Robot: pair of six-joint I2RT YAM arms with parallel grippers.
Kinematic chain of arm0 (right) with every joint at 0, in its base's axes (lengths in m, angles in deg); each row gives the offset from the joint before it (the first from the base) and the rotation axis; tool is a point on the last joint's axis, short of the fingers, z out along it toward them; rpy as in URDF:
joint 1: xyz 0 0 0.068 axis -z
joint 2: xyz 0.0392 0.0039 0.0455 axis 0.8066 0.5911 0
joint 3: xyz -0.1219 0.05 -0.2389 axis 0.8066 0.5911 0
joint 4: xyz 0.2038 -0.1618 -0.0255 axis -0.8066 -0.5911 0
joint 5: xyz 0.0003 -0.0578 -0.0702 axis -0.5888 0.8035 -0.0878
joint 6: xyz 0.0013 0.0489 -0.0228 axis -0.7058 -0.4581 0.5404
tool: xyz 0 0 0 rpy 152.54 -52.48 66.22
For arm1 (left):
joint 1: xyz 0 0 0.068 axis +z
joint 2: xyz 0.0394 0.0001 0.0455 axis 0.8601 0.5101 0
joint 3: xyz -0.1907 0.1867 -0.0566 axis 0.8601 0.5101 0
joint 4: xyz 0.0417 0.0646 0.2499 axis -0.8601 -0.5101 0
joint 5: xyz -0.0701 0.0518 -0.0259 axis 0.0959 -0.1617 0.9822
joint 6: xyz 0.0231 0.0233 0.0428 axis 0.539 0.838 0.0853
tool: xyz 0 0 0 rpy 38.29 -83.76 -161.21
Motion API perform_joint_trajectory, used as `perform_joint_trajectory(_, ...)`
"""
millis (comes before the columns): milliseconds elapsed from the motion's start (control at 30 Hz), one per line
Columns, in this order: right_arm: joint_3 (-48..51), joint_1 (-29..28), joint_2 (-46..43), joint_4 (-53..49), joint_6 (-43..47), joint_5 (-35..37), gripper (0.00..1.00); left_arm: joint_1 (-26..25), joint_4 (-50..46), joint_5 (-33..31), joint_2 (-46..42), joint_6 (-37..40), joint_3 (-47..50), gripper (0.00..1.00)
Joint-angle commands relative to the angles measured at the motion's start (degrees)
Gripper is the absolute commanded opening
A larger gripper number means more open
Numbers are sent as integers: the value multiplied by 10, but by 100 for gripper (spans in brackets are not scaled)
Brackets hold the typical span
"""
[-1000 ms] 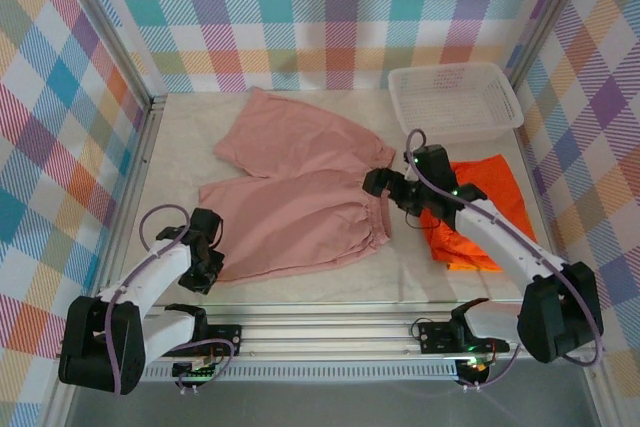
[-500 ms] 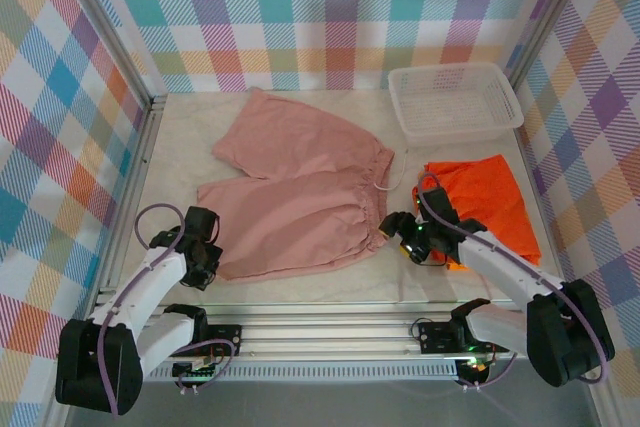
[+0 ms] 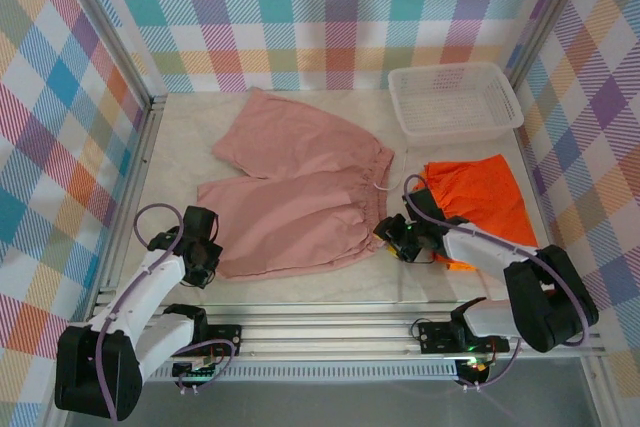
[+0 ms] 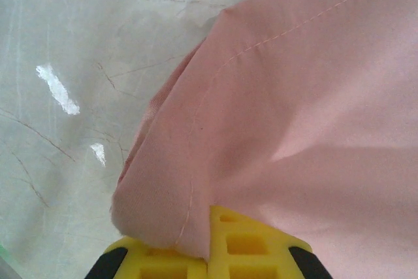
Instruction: Fold and stack the shorts
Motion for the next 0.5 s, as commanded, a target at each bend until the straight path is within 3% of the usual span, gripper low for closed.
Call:
perform_joint_trajectory(0, -21, -5, 24, 16, 0, 5, 40, 5, -5, -18, -8, 10, -4, 0)
perform_joint_trajectory(133, -32, -4, 36, 6, 6, 7, 11, 6, -18, -31, -13, 23, -28, 0)
perform_joint_trajectory(200, -44, -5, 26, -12, 14, 9, 1, 7, -38, -48, -21, 46, -62, 0)
perform_joint_trajectory(467, -130, -13, -41, -112, 57, -10, 0, 31, -140, -144, -54, 164, -264, 0)
